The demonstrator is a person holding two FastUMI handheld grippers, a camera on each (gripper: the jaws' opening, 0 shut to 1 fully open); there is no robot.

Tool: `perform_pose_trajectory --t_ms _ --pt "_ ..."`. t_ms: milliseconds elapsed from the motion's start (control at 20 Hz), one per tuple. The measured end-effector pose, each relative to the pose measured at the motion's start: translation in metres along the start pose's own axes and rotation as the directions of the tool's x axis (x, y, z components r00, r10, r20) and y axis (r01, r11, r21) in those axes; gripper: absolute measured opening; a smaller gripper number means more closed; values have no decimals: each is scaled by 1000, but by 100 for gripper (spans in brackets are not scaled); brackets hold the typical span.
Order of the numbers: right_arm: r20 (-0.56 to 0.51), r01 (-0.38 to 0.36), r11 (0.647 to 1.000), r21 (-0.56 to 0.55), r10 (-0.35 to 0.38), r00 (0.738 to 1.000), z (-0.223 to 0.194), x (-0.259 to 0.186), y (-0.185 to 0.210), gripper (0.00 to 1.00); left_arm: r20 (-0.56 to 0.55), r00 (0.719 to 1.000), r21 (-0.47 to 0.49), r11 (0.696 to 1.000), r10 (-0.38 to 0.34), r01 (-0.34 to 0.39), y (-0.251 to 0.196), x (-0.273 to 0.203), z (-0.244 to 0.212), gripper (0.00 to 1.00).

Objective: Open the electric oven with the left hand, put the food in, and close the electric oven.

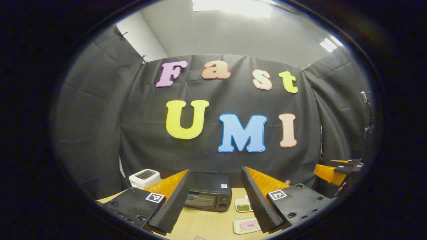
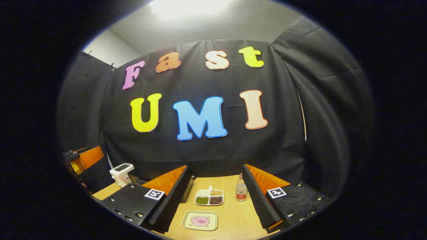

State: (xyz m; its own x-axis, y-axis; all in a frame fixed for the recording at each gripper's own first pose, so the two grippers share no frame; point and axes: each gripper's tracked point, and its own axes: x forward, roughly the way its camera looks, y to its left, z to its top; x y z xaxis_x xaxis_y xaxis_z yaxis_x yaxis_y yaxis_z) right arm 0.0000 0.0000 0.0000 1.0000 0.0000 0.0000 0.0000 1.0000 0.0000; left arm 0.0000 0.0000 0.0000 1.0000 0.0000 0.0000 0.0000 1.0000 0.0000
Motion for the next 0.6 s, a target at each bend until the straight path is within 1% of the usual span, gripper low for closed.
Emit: perform_pose_trajectory --t_ms 50,100,200,250,300,350,600 --pt "9 4 1000 -1 -4 1000 4 -1 -1 96 4 1000 0 1000 -1 1 2 0 2 100" --pt "20 11 1000 -7 -11 1000 8 0 -1 96 9 1000 0 1000 -2 2 5 1 2 91" --pt "35 29 999 -18 -28 999 11 -1 2 96 1 1000 -9 1000 -21 21 11 7 -1 100" --pt "36 36 999 -14 -35 999 11 -1 6 96 -1 999 -11 999 -34 34 14 9 0 100" --pt "41 38 999 -9 -38 998 12 -1 11 92 7 999 -10 999 -43 43 19 13 3 100" --pt "45 44 999 -7 -43 998 14 -1 16 96 12 999 -6 999 -45 45 24 15 7 100" --pt "68 75 997 -19 -74 995 23 3 36 96 13 996 -19 996 -85 85 43 25 6 100"
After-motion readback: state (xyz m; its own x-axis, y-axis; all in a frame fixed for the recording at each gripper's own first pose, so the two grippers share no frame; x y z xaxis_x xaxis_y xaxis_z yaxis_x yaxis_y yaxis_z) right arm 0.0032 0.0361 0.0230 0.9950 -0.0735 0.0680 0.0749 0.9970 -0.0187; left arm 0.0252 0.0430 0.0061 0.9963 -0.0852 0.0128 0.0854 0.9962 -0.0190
